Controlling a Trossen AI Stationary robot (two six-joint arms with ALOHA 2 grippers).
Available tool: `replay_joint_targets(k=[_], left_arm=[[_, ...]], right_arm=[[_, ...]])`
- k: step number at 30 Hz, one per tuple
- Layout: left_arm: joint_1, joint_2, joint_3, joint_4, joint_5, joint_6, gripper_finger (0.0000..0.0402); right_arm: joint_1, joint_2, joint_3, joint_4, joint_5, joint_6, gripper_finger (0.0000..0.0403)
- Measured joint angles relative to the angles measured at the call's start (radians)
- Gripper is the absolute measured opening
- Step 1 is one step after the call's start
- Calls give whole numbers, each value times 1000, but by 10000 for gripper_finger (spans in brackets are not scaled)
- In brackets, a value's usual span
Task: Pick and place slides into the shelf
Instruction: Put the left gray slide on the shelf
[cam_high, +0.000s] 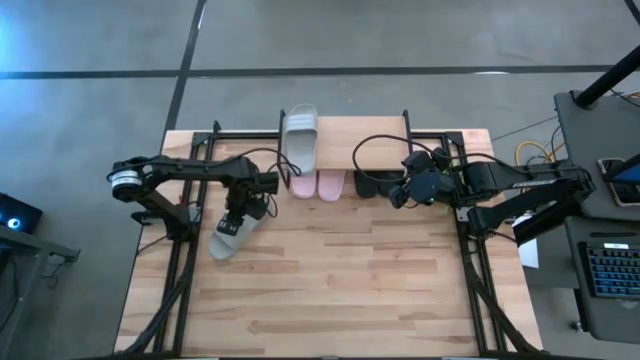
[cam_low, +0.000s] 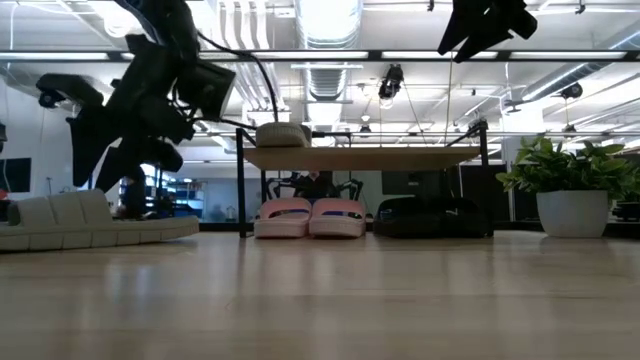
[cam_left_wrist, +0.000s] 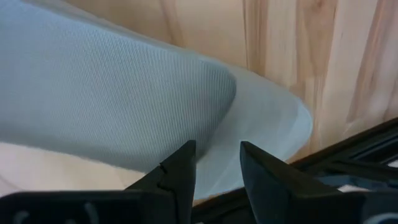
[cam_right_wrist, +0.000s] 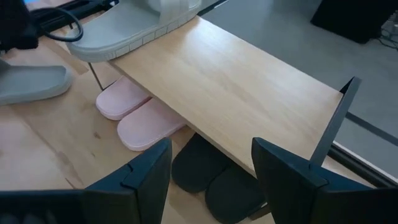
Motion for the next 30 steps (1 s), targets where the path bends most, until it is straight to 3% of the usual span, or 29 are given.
replay_joint_targets(k=[5,11,21,30], left_arm=[[0,11,-59,73,2,3,109],[0,38,-62,28,17,23,109],[-3,40,-27,-169,278,18,109],[-27,41,-8,-134,191,26,109]], right_arm=[[-4,0,-1,0,1,7,215],[-4,0,-2,-1,0,10,215],[-5,0,-5,-2,0,10,215],[-5,0,-15,-5,0,8,215]])
